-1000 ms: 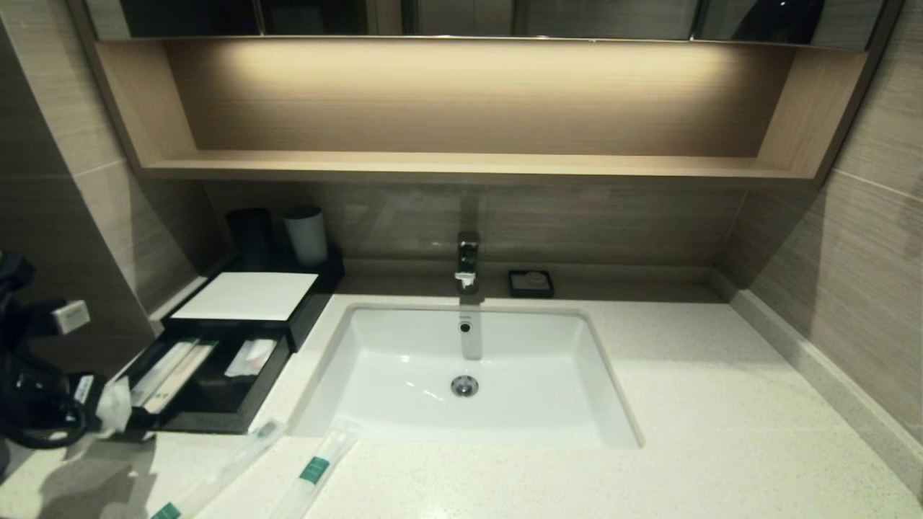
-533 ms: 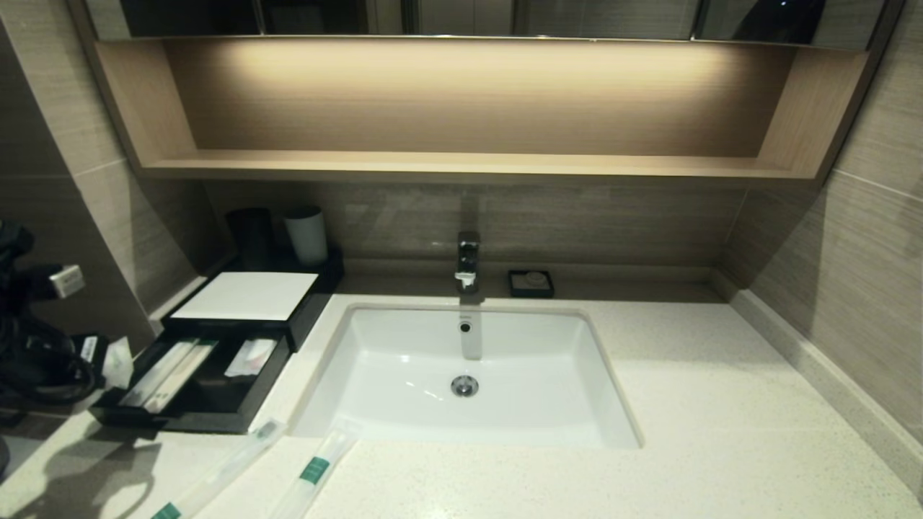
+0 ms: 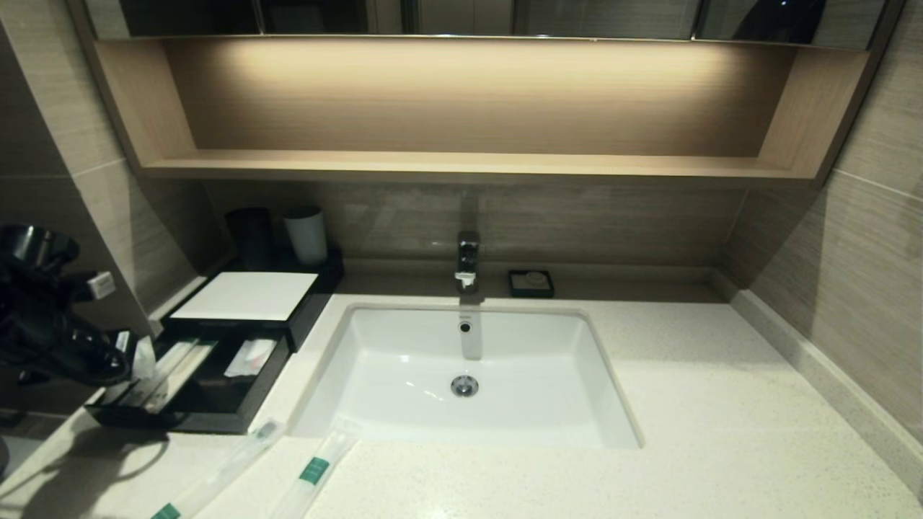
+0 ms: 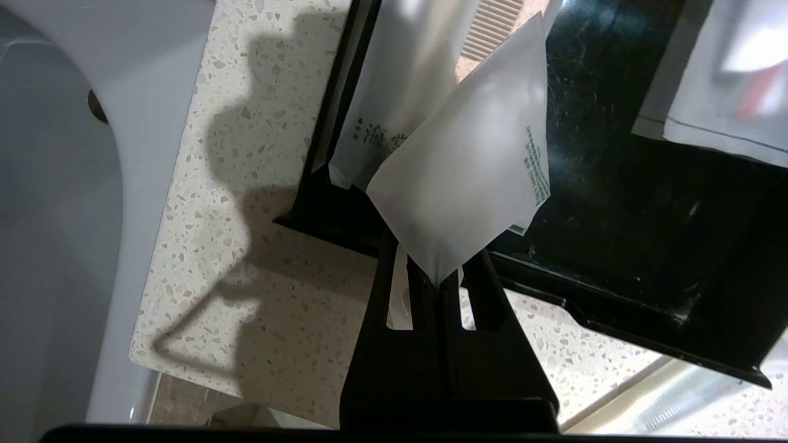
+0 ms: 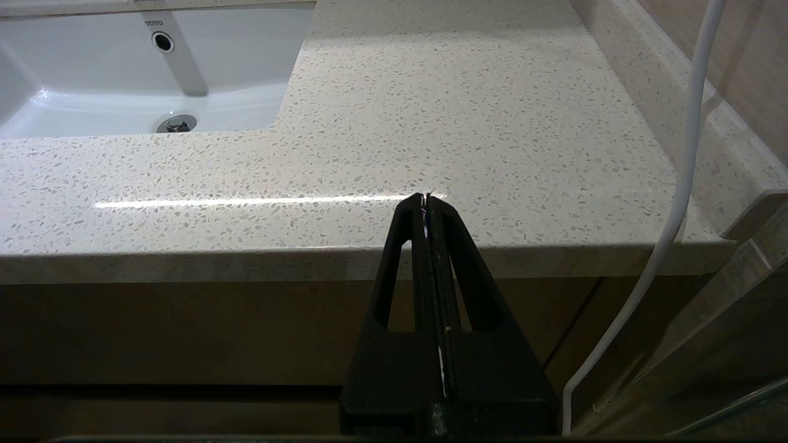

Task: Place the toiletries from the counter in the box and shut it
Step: Place the bathroom toiletry into the drawer

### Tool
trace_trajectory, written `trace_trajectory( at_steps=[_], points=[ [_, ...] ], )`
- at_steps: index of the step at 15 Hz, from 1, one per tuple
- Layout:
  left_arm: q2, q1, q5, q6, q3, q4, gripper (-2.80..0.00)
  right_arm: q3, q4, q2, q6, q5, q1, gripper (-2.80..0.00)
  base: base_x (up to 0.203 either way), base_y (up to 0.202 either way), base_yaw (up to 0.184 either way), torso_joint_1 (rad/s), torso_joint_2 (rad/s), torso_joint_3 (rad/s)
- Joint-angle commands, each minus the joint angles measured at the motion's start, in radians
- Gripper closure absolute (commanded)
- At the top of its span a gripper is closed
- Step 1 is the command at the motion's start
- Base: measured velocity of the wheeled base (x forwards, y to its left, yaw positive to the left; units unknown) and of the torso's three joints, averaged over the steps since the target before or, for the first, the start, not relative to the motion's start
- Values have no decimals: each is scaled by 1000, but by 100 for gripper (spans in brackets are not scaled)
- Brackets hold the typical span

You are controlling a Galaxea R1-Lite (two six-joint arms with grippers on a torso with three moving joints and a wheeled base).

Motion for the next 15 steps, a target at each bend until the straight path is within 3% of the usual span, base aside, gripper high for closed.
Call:
trace_trajectory(
  at_steps=[1, 11, 12, 13, 15],
  points=[
    [47, 5, 1, 2, -8, 5, 0, 0, 1, 2, 1, -1, 0, 0, 0, 0, 0, 0, 0, 0],
    [151, 22, 17, 5, -24, -4, 0, 0, 2, 2, 1, 0, 0, 0, 0, 0, 0, 0, 0, 0],
    [152, 28, 16, 5, -29, -4, -258, 0, 1, 2, 0, -1, 0, 0, 0, 0, 0, 0, 0, 0],
    [154, 31, 15, 4, -35, -7, -280, 0, 1, 2, 0, -1, 0, 0, 0, 0, 0, 0, 0, 0],
    [142, 34, 15, 3, -40, -8, -280, 0, 1, 2, 0, 0, 0, 0, 0, 0, 0, 0, 0, 0]
  ],
)
